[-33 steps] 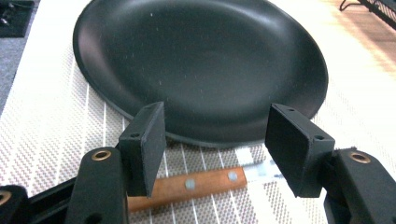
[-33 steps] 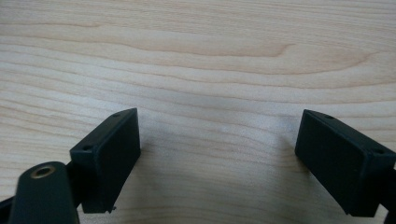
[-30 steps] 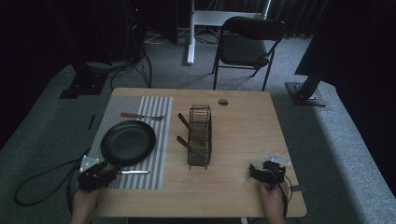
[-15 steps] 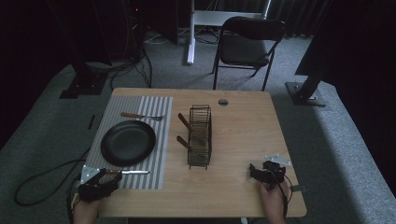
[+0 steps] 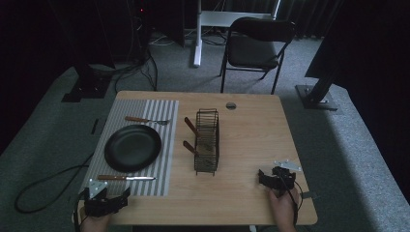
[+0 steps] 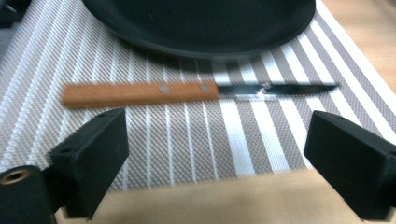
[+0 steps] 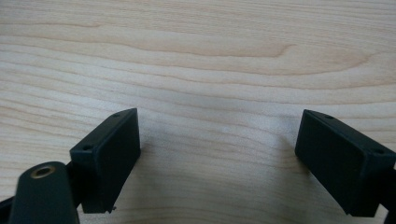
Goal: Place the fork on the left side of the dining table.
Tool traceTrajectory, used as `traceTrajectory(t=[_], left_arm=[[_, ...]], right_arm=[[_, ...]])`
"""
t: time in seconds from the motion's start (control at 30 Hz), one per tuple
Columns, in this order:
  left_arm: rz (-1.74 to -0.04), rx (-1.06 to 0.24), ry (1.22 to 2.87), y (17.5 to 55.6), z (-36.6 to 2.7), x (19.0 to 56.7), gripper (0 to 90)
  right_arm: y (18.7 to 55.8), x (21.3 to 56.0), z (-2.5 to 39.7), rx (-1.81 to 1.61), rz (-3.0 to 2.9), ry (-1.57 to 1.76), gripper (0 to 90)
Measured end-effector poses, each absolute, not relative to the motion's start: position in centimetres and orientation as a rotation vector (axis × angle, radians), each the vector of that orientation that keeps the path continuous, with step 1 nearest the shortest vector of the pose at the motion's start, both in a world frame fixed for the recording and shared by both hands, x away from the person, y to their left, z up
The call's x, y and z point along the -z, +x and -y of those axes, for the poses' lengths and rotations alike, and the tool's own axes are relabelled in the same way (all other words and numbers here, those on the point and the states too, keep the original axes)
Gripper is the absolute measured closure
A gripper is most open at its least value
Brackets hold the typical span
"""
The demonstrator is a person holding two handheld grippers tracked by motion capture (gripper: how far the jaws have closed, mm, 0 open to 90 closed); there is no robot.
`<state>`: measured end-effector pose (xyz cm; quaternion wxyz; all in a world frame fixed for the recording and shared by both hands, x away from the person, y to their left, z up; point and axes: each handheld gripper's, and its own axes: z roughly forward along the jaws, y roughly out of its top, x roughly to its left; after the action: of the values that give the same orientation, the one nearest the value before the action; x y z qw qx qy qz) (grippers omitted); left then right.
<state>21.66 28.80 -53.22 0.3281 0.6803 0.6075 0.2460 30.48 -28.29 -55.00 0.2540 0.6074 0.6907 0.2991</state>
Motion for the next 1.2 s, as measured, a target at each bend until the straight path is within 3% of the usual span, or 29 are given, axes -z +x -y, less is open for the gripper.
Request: traceTrajectory(t=[0.13, 0.2, 1.2], left_arm=[[-1.658, -0.727, 1.771, 21.9, -28.8, 53.3, 6.6], [-1.669, -0.721, 1.762, 22.1, -29.0, 53.3, 0.0], [-1.660, -0.718, 1.820, 24.0, -29.0, 55.1, 0.0]], right_arm=[[30.5, 55.0, 28.3, -0.813, -1.878, 1.648, 13.7], [30.5, 55.0, 28.3, -0.813, -1.878, 1.648, 13.7], [30.6, 55.0, 28.3, -0.813, -1.880, 1.647, 13.6]])
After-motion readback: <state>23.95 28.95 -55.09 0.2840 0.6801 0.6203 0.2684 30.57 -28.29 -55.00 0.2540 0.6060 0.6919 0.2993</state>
